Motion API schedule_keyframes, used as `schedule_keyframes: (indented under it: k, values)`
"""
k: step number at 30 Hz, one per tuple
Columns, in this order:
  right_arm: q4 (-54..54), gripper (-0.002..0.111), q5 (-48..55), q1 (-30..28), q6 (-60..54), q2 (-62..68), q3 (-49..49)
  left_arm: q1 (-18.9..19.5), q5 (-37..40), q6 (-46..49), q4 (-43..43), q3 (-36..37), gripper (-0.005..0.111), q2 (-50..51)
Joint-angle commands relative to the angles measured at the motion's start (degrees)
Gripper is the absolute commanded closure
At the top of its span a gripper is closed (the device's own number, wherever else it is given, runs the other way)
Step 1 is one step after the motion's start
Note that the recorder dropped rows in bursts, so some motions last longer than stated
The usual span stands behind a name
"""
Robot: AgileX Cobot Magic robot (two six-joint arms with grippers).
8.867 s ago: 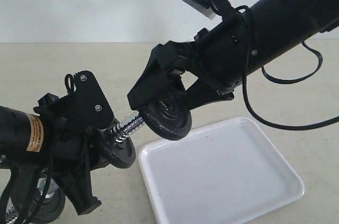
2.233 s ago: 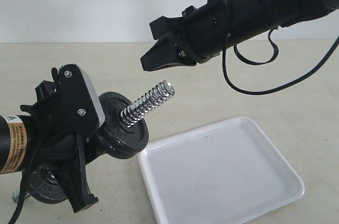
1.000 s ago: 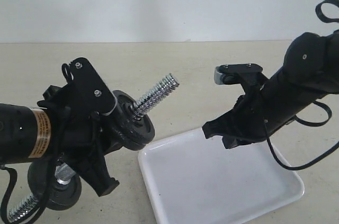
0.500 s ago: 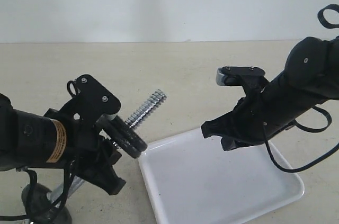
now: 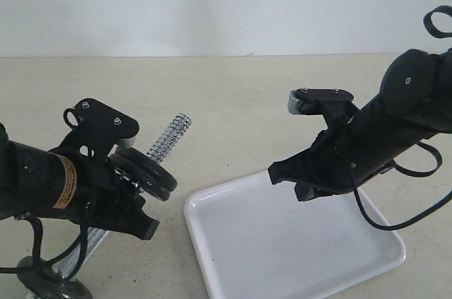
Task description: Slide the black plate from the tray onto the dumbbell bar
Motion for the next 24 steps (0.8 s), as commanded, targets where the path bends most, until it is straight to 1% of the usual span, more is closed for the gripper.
schedule_keyframes:
  k: [1,6,13,17,24]
  values:
    - [0.16,0.106,0.03,-0.02,-0.26,-0.59,0.17,0.19,-4.14,-1.48,0.8,-2.09,0.102,-0.42]
    - [0.29,0.106,-0.71,-0.02,-0.26,-0.59,1.16,0.19,-4.83,-3.93,0.8,-2.09,0.102,2.21]
    - [0.29,0.106,-6.98,-0.02,-0.26,-0.59,6.72,0.19,-6.41,-4.17,0.8,-2.09,0.102,4.48]
    - [0.29,0.106,-9.73,-0.02,-0.26,-0.59,9.37,0.19,-6.41,-6.71,0.8,-2.09,0.102,6.01]
    - [0.56,0.106,-10.36,-0.02,-0.15,-0.59,10.12,0.19,-6.41,-11.73,0.8,-2.09,0.102,9.39]
